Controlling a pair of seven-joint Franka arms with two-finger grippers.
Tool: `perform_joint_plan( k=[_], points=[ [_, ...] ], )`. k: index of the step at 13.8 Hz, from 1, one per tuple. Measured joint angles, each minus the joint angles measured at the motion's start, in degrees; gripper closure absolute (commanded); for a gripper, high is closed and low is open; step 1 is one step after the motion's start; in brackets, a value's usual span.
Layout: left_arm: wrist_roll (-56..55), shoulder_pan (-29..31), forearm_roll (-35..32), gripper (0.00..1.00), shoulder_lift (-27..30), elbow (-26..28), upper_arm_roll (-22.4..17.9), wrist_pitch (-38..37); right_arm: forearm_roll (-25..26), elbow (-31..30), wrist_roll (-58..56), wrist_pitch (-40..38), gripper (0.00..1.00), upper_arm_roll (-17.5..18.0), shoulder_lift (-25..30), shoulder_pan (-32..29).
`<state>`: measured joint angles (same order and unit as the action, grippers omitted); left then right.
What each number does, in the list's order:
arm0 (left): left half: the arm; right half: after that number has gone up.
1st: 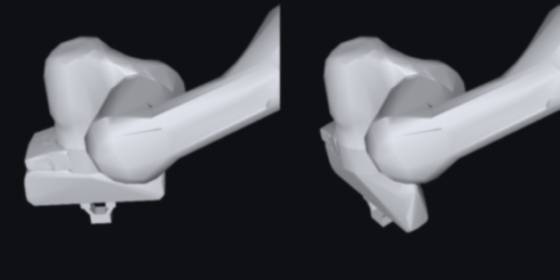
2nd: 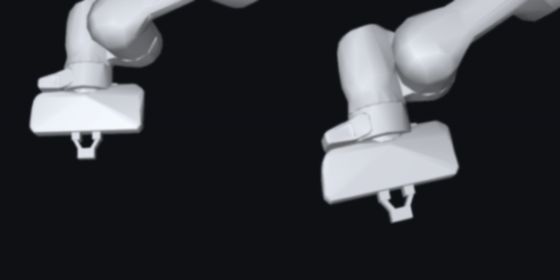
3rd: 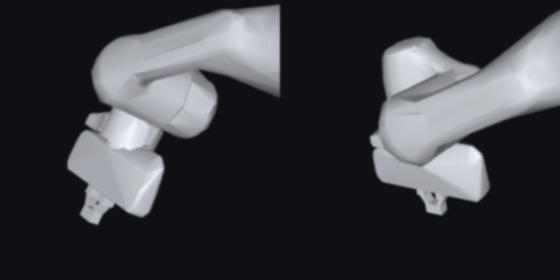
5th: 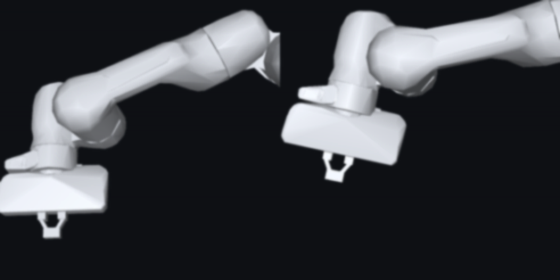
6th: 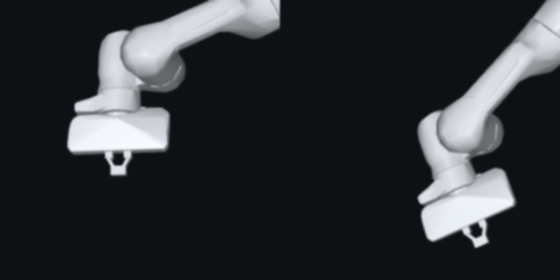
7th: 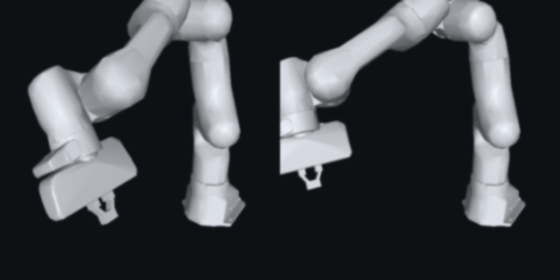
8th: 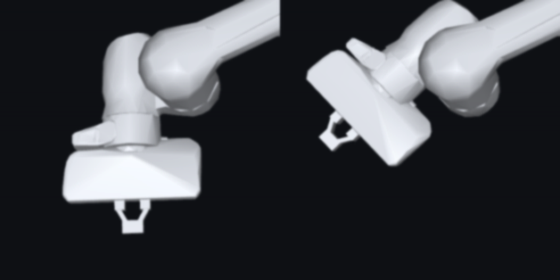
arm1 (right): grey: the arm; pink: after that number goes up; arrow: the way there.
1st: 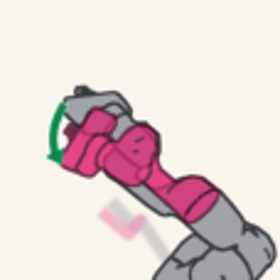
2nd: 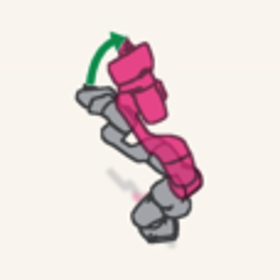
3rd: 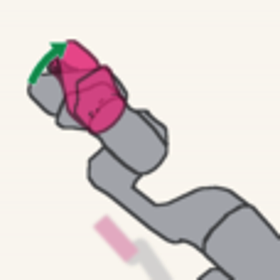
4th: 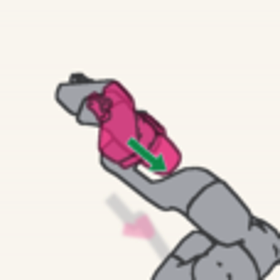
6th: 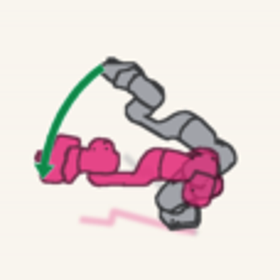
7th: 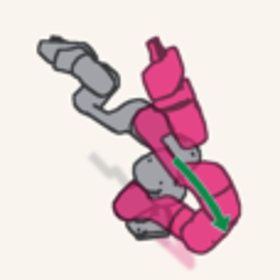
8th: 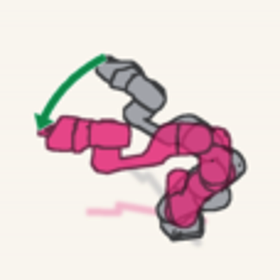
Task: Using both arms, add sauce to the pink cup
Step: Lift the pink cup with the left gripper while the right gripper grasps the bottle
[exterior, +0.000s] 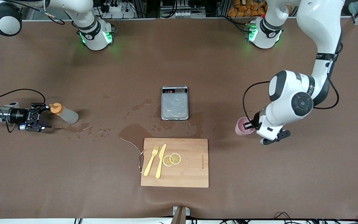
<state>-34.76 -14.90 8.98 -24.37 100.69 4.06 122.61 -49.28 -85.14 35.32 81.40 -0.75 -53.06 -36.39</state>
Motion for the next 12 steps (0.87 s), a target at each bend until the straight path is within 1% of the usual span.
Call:
perform_joint_plan(
  k=[7,10,12],
  points=[
    [-20.7,-10.3,0.0,1.00,-0.5,-5.0,0.7,-1.0,0.0,-0.1,-1.2,-4.4,0.00,0.0,-1.4,1.2],
    [-28.0,-15.3,0.1,1.00,-3.0,-6.2,0.9,-1.2,0.0,-0.4,-1.2,-4.7,0.00,0.0,-1.5,2.1],
    [-32.9,-18.6,0.1,1.00,-5.6,-8.3,0.9,-1.1,0.0,-0.7,-1.2,-4.7,0.00,0.0,-1.5,2.9]
  ],
)
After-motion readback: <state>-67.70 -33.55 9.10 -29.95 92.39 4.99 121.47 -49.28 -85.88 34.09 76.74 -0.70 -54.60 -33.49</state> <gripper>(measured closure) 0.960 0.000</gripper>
